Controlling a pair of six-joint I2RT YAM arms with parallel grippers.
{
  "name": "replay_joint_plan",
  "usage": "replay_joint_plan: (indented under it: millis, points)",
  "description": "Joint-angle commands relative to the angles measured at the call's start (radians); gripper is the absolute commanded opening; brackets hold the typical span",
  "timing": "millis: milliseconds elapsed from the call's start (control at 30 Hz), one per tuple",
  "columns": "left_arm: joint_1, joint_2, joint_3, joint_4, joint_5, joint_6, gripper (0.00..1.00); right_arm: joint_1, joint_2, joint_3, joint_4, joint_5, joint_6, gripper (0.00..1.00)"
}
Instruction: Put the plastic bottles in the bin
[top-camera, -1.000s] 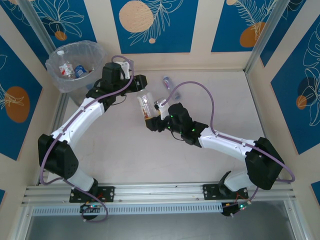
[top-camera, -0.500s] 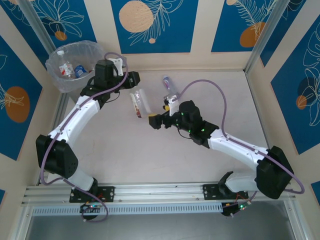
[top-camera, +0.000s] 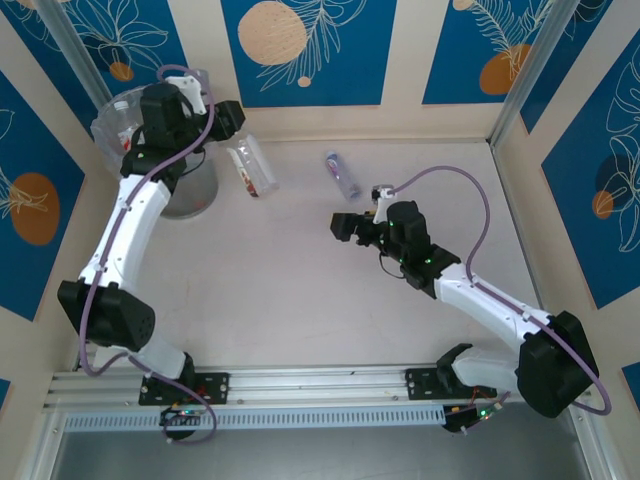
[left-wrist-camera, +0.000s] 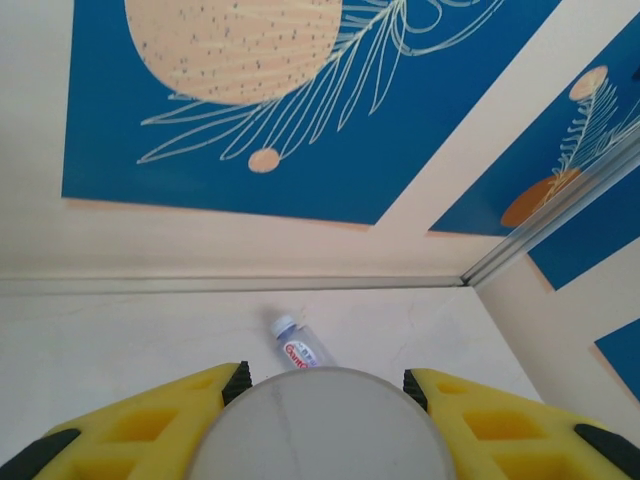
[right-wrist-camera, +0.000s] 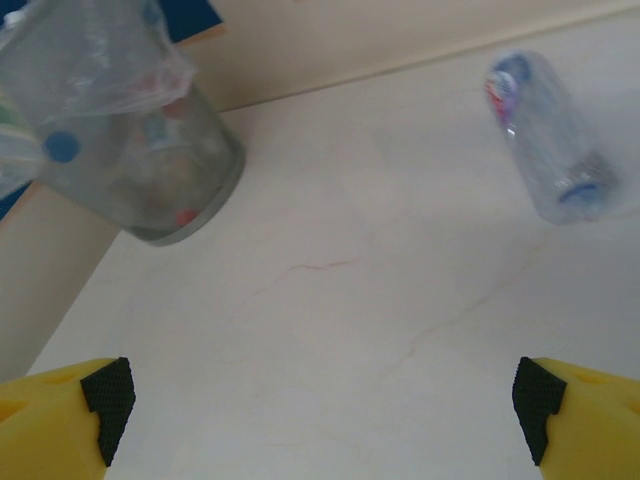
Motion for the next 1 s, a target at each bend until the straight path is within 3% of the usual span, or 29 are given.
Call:
replay_joint_plan:
  millis: [0, 467, 667, 833, 967]
  points:
    - [0.047, 0.044, 0.081, -0.033, 0.072, 0.009, 0.32, -0.028, -0.033, -0.016, -0.059, 0.072, 0.108, 1.0]
    - [0.218, 0.202, 0.409, -0.081, 0.059, -0.02, 0.31, -0.068, -0.042, -0.029, -0.102, 0.072, 0.162, 0.99]
    - [0.263, 0.221, 0.451, 0.005, -0.073, -0.014, 0.32, -0.071, -0.036, -0.017, -0.111, 0.06, 0.167, 1.0]
    - [0.291, 0.229, 0.464, 0.06, -0.251, 0.067, 0.32, -0.071, -0.036, -0.023, -0.116, 0.06, 0.172, 1.0]
    - [0.319, 0.248, 0.47, 0.119, -0.296, 0.072, 0.33, -0.07, -0.027, -0.023, -0.114, 0.057, 0.176, 0.99]
